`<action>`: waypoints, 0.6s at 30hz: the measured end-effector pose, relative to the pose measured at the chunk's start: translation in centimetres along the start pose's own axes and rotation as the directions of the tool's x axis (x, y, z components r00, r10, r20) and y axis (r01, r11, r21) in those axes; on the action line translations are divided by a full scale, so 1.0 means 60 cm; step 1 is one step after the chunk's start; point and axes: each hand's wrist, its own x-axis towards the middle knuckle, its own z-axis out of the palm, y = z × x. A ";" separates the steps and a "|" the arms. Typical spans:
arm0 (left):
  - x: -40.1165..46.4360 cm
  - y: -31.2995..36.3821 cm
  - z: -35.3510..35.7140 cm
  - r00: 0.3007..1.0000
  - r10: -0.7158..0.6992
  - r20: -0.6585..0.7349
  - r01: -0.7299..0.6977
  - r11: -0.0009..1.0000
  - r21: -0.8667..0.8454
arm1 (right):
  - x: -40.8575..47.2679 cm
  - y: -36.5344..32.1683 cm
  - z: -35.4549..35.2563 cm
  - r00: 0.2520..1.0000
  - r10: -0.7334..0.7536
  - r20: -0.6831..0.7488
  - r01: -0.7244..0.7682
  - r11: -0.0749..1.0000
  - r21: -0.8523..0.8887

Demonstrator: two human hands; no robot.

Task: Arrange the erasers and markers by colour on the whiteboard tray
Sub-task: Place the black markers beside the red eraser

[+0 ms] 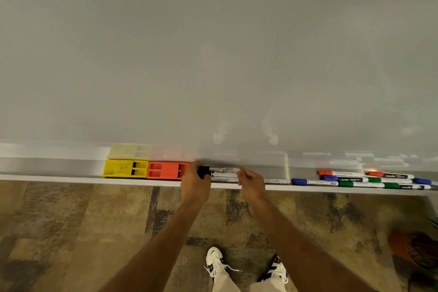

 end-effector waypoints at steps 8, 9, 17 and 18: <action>-0.048 0.022 0.001 0.983 0.180 0.044 -0.182 0.983 0.033 | -0.029 -0.022 -0.075 0.967 -0.254 -0.022 0.244 0.946 -0.214; -0.054 0.029 0.005 0.973 0.215 0.089 -0.220 0.974 0.052 | -0.031 -0.024 -0.093 0.961 -0.274 -0.034 0.259 0.936 -0.240; -0.069 0.099 0.114 0.778 0.518 0.356 -0.617 0.738 0.275 | -0.029 -0.015 -0.280 0.897 -0.439 -0.058 0.352 0.787 -0.507; -0.068 0.106 0.132 0.754 0.531 0.386 -0.649 0.694 0.312 | -0.026 -0.010 -0.306 0.890 -0.456 -0.016 0.364 0.730 -0.579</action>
